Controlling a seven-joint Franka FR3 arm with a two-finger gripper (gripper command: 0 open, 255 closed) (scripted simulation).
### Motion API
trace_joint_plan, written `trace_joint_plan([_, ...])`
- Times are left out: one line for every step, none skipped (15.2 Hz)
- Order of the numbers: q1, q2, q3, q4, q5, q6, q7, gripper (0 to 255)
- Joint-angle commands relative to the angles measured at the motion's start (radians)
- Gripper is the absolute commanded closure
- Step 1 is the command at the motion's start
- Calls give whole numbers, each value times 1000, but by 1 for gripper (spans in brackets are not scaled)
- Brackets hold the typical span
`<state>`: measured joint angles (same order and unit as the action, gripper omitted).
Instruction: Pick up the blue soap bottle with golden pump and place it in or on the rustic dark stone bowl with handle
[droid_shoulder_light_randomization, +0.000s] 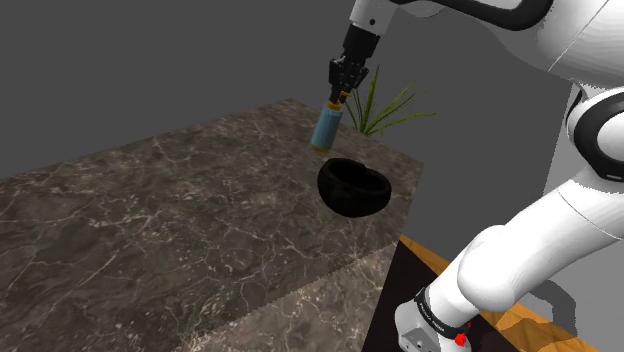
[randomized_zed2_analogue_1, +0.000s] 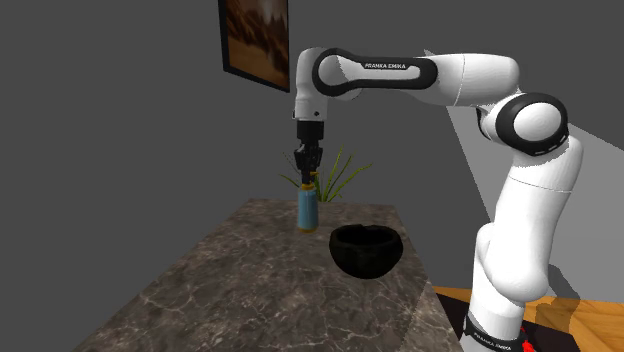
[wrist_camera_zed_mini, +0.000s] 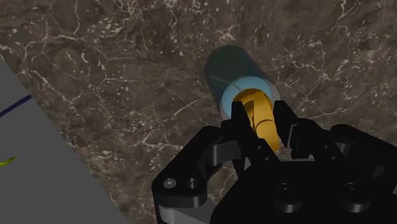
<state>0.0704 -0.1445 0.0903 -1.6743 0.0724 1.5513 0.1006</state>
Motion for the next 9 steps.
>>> trace_joint_plan([0, 9, 0, 35, -1, -27, 1, 255])
trace_joint_plan([0, 14, 0, 55, -1, -41, 2, 255])
trace_joint_plan([0, 19, 0, 75, -2, -56, 3, 255])
trace_joint_plan([0, 25, 0, 95, -2, -70, 5, 255])
trace_joint_plan([0, 31, 0, 116, -2, -85, 6, 255])
trace_joint_plan([0, 37, 0, 137, -3, -100, 7, 255])
trace_joint_plan([0, 43, 0, 159, -3, -115, 8, 255])
trace_joint_plan([0, 50, 0, 181, -4, -131, 9, 255])
trace_joint_plan([0, 57, 0, 204, -4, -146, 11, 255])
